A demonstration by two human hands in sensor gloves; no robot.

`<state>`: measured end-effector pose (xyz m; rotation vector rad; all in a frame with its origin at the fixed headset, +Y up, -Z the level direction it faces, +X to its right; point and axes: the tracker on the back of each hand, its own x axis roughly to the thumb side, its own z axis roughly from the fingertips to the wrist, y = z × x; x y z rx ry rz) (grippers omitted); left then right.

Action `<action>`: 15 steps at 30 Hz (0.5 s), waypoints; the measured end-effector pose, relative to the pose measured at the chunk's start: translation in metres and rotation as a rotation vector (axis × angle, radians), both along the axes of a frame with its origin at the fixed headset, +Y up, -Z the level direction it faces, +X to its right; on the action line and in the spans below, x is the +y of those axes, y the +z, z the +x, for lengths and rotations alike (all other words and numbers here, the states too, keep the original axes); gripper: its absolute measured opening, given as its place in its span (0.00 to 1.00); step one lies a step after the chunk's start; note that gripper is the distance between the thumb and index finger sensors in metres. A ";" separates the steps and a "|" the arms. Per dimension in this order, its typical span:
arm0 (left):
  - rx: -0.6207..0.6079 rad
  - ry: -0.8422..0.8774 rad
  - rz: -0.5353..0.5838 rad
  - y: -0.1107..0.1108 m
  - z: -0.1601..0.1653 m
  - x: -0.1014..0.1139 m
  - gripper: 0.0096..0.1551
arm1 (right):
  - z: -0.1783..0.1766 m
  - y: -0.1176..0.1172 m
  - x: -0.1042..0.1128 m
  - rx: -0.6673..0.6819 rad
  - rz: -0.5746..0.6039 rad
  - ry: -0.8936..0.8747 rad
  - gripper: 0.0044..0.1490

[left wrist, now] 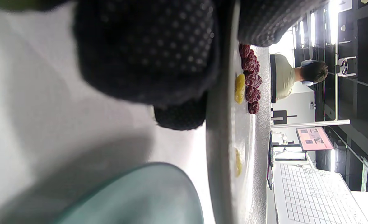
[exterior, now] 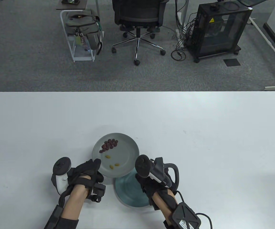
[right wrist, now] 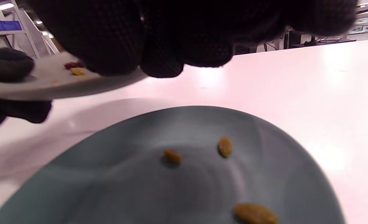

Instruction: Pick raisins with hand pinch into plate

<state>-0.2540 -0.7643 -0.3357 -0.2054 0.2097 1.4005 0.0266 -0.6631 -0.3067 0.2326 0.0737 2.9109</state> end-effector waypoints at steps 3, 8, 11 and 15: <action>-0.027 0.019 -0.017 0.000 0.006 -0.003 0.29 | -0.003 0.002 0.002 0.015 0.021 0.004 0.29; -0.075 0.005 -0.019 0.002 0.017 -0.003 0.29 | -0.004 0.004 0.002 0.035 0.018 -0.018 0.29; -0.104 -0.003 -0.020 0.003 0.025 -0.004 0.29 | -0.005 0.003 0.001 0.037 0.027 -0.026 0.29; -0.138 0.000 -0.027 0.005 0.034 -0.005 0.29 | -0.009 0.002 -0.003 0.053 0.022 -0.001 0.30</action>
